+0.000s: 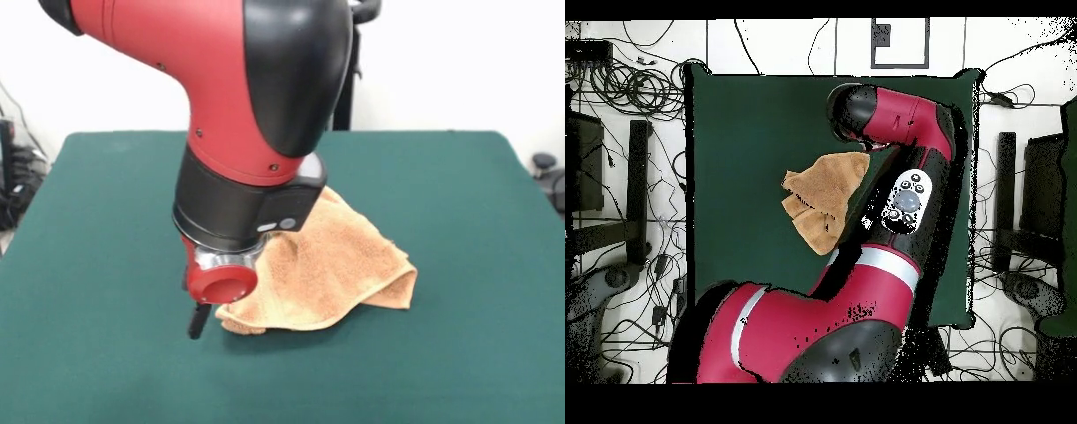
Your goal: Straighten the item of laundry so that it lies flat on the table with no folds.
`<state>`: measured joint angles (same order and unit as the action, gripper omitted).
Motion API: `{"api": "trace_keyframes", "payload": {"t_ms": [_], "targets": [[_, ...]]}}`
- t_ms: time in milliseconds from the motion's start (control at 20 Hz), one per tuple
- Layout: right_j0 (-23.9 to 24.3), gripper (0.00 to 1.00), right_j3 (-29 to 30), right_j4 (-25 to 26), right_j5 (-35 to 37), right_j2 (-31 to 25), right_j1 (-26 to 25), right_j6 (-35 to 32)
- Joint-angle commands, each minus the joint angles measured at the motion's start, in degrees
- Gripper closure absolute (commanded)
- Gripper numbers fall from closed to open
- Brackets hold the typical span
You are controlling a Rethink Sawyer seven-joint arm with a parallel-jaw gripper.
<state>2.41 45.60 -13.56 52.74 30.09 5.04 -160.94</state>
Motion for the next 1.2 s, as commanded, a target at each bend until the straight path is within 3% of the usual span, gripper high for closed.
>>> {"api": "trace_keyframes", "payload": {"t_ms": [50, 350, 800, 1200], "targets": [[0.02, 0.0, 3.16, 2.72, 1.84, -8.24, -1.51, 7.06], [-0.46, 0.0, 0.84, 3.94, 1.96, -8.03, -3.13, 5.2], [-3.36, 0.0, -1.72, 1.79, 9.02, -8.31, -2.75, -1.5], [-2.76, 0.0, -3.71, 0.93, 9.78, -10.36, -3.66, -0.02]]}}
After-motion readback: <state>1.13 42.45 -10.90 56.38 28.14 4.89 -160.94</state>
